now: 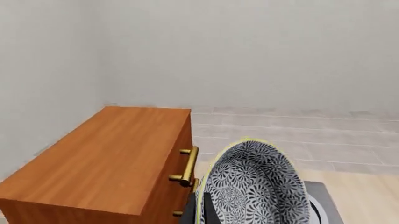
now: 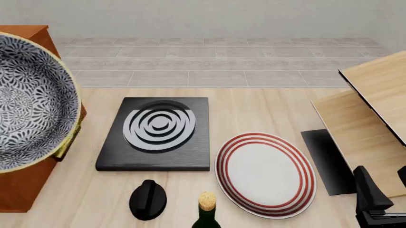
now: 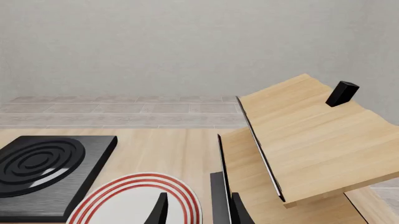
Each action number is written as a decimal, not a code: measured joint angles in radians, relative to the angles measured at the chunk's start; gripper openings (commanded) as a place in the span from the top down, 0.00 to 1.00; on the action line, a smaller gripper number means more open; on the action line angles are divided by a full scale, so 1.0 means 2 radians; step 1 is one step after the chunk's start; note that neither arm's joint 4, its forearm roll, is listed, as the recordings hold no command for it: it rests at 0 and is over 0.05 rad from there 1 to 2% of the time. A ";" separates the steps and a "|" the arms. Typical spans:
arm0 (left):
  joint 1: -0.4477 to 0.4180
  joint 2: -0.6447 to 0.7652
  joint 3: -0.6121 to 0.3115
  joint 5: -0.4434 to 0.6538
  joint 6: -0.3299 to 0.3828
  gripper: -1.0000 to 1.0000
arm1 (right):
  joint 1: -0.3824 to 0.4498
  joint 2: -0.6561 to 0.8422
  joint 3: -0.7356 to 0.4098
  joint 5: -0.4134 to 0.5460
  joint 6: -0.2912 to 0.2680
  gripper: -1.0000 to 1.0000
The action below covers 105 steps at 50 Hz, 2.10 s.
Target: Put the bowl on the top of the cabinet.
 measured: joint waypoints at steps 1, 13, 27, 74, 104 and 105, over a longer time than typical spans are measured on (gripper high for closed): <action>0.003 0.001 -0.004 -0.003 -0.002 1.00 | 0.000 0.000 0.000 0.000 0.000 0.00; 0.060 0.041 -0.050 -0.044 -0.043 1.00 | 0.000 0.000 0.000 0.000 0.000 0.00; 0.163 0.121 -0.101 -0.107 -0.123 1.00 | 0.000 0.000 0.000 0.000 0.000 0.00; 0.280 0.306 -0.175 -0.116 -0.260 1.00 | 0.000 0.000 0.000 0.000 0.000 0.00; 0.281 0.343 -0.185 -0.101 -0.280 1.00 | 0.000 0.000 0.000 0.000 0.000 0.00; 0.280 0.345 -0.185 -0.100 -0.281 1.00 | 0.000 0.000 0.000 0.000 0.000 0.00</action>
